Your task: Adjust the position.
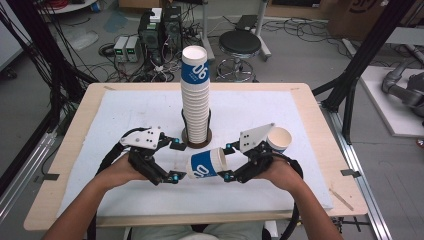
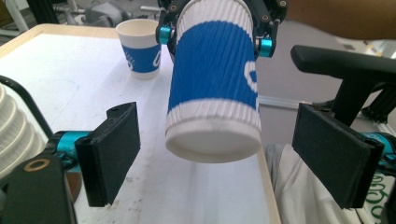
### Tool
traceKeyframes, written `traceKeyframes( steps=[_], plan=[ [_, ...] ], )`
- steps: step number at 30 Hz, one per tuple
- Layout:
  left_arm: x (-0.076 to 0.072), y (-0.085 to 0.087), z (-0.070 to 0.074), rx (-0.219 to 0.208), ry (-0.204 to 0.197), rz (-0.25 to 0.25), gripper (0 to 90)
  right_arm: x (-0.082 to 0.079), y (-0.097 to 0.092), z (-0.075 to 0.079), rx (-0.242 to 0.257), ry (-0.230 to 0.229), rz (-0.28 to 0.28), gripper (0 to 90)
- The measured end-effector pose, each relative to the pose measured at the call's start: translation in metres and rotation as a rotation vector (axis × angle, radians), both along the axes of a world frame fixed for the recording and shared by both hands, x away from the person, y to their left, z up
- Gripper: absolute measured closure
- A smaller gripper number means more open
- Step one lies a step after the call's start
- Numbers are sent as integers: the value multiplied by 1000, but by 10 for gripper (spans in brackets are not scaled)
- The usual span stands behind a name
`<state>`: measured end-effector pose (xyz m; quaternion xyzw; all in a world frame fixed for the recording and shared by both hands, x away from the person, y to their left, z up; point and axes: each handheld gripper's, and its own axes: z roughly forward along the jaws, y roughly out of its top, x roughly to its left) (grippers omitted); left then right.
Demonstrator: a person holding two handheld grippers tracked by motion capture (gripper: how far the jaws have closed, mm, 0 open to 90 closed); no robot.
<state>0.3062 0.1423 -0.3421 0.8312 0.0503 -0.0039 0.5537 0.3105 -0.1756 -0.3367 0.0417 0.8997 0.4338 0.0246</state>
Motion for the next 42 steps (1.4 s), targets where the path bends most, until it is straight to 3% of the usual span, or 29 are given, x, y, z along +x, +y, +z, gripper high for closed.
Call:
traceKeyframes(
  steps=[5, 19, 33, 34, 42],
  plan=[
    [2, -4, 2, 62, -3, -1, 154, 3, 12, 4, -81, -4, 11, 324],
    [4, -24, 4, 181, -2, -31, 156, 4, 42, 16, -267, -25, 49, 323],
    [9, -51, -6, 320, 36, -72, 203, 4, 58, 17, -360, -42, 85, 321],
    [10, -52, -7, 330, 39, -71, 208, 3, 58, 17, -370, -27, 75, 321],
    [11, -60, -12, 365, 63, -81, 278, 2, 60, 14, -390, -23, 82, 321]
  ],
)
